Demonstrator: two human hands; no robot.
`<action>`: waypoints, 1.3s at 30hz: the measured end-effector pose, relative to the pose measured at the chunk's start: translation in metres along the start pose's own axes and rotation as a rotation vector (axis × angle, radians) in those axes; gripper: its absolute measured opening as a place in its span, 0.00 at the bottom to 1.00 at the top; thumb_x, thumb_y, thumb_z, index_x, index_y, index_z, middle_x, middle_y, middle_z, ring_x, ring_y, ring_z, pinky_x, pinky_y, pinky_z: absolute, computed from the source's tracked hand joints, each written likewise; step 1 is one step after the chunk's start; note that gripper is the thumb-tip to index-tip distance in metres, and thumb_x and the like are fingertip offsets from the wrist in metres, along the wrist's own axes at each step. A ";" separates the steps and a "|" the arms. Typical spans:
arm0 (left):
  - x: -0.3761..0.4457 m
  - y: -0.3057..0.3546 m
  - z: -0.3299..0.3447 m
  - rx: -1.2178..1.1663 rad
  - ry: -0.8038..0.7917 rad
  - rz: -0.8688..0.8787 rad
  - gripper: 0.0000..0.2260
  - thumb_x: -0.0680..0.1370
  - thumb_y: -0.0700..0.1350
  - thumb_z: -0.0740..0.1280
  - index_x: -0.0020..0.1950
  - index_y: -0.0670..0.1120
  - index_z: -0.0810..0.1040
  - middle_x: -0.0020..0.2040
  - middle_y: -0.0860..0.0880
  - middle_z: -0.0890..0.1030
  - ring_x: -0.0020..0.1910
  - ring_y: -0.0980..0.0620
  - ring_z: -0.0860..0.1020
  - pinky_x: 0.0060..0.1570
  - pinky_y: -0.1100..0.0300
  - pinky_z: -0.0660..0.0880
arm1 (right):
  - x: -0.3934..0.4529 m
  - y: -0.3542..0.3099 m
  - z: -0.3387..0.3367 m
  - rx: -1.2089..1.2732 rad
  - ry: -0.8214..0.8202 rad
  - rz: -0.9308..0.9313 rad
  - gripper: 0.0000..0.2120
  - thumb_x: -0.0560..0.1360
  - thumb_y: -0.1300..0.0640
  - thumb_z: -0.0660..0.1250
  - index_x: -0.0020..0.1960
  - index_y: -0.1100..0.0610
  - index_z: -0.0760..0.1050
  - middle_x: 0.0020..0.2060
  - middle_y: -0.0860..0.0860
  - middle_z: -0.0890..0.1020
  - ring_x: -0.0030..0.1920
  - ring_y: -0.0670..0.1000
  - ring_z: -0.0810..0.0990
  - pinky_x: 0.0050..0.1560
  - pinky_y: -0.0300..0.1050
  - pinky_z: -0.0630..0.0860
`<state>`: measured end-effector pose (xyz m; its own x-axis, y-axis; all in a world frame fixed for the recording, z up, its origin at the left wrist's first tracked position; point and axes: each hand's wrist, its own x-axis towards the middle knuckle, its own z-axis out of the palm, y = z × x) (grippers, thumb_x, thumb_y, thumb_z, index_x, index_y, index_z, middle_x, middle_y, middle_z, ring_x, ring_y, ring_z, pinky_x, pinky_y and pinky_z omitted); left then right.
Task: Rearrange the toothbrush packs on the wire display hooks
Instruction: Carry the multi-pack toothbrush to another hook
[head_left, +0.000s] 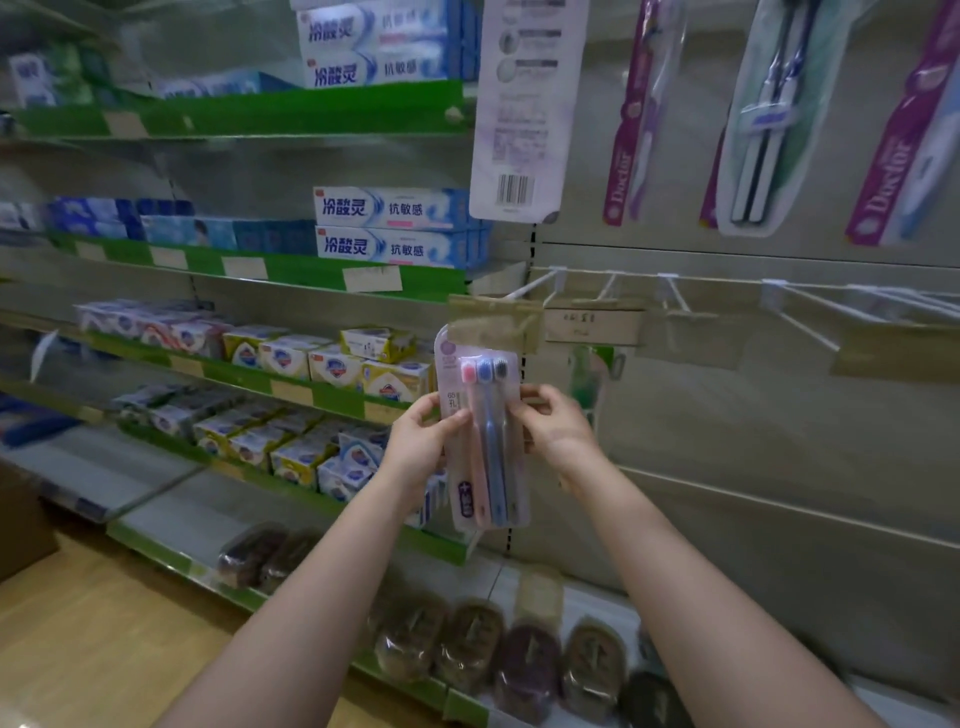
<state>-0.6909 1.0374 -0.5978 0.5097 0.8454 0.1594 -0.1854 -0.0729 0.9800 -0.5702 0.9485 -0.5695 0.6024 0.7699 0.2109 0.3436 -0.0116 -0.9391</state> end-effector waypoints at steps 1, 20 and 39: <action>0.001 0.002 0.000 0.011 0.000 0.006 0.07 0.77 0.43 0.68 0.52 0.54 0.78 0.50 0.47 0.84 0.52 0.45 0.81 0.53 0.45 0.78 | 0.001 -0.002 0.000 0.010 0.001 0.006 0.14 0.77 0.48 0.63 0.59 0.53 0.73 0.56 0.51 0.79 0.57 0.54 0.77 0.52 0.57 0.78; -0.001 0.009 0.018 0.289 -0.037 0.087 0.07 0.77 0.46 0.68 0.54 0.54 0.74 0.49 0.49 0.82 0.50 0.50 0.80 0.49 0.52 0.79 | 0.000 0.012 -0.017 -0.109 0.101 0.057 0.12 0.80 0.51 0.60 0.61 0.52 0.72 0.55 0.50 0.80 0.50 0.51 0.79 0.48 0.45 0.77; -0.067 0.078 0.096 0.494 -0.053 0.353 0.07 0.78 0.44 0.66 0.41 0.43 0.76 0.33 0.50 0.79 0.34 0.56 0.78 0.35 0.60 0.75 | -0.083 -0.066 -0.084 -0.227 0.121 -0.038 0.12 0.76 0.59 0.65 0.43 0.41 0.74 0.38 0.39 0.81 0.43 0.38 0.80 0.45 0.29 0.74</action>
<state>-0.6589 0.9237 -0.5201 0.5322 0.6991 0.4776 0.0546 -0.5913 0.8046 -0.5820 0.8312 -0.5026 0.6633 0.6906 0.2882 0.5118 -0.1377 -0.8480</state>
